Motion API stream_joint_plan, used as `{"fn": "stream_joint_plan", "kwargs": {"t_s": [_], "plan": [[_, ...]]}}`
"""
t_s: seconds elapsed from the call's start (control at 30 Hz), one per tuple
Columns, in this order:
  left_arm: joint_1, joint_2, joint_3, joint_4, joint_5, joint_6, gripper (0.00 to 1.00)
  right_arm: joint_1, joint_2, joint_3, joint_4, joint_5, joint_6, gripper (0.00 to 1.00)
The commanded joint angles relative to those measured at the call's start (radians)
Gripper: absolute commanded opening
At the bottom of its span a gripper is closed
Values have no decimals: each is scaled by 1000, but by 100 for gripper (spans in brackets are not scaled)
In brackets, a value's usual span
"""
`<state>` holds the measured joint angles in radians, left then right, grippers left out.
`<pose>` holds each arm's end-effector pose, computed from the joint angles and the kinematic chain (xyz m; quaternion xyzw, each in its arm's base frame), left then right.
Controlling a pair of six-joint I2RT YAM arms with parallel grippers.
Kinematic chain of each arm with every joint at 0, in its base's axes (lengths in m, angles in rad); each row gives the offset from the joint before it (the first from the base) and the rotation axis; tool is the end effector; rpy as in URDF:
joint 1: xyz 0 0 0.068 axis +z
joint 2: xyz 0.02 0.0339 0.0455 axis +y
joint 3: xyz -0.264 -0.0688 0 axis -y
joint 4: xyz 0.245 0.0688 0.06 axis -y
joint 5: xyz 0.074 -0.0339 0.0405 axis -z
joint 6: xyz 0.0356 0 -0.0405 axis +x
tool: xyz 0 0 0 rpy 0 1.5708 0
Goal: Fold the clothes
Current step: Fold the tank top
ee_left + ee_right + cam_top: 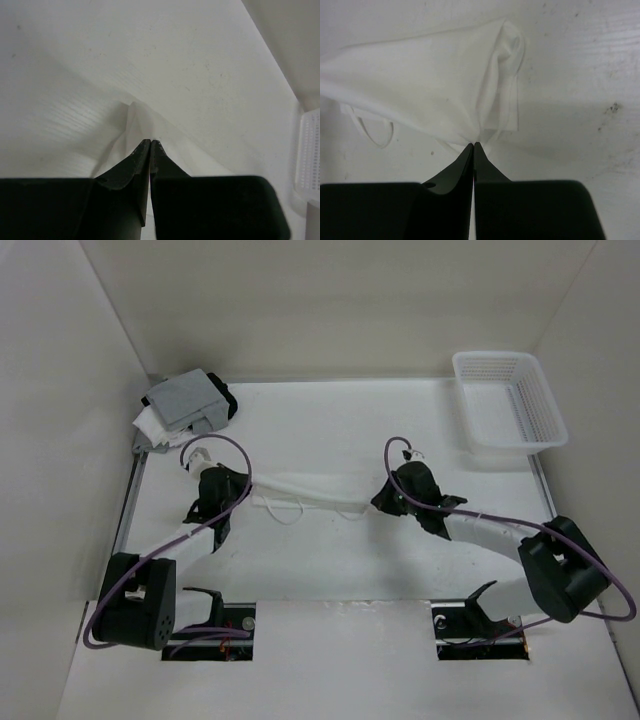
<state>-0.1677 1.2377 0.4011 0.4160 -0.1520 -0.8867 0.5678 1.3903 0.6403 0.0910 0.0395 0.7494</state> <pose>0.2395 -0.0351 0.1767 -0.3330 0.7687 -0.2178 0.5008 0.2363 0.1491 0.1830 0.0901 0.8932 0.2554 0.3590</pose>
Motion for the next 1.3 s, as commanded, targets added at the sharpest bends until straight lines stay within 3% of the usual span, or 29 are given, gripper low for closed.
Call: {"fn": "stream_joint_plan", "kwargs": {"t_s": [0.0, 0.27, 0.37, 0.53, 0.7, 0.97, 1.13, 1.27], "plan": [[7, -47, -54, 37, 26, -31, 2, 30, -10, -45, 38, 62, 31, 4], [17, -121, -153, -29, 23, -46, 4, 31, 16, -87, 44, 65, 45, 7], [38, -148, -189, -57, 25, -73, 8, 31, 18, -90, 36, 59, 45, 18], [32, -305, -219, -143, 19, -103, 24, 13, -53, -103, 29, 59, 33, 41], [-75, -426, -168, -258, -108, -83, 27, -26, 16, -62, 93, -3, 10, 48], [-393, -143, 56, -122, -231, -2, 27, -75, 70, -31, 188, -81, 42, 50], [-324, 44, 97, -23, -190, 23, 25, -75, 49, -27, 150, -82, 28, 55], [-255, 85, 45, 12, -158, 2, 25, -81, 94, -5, 154, -105, 13, 63]]}}
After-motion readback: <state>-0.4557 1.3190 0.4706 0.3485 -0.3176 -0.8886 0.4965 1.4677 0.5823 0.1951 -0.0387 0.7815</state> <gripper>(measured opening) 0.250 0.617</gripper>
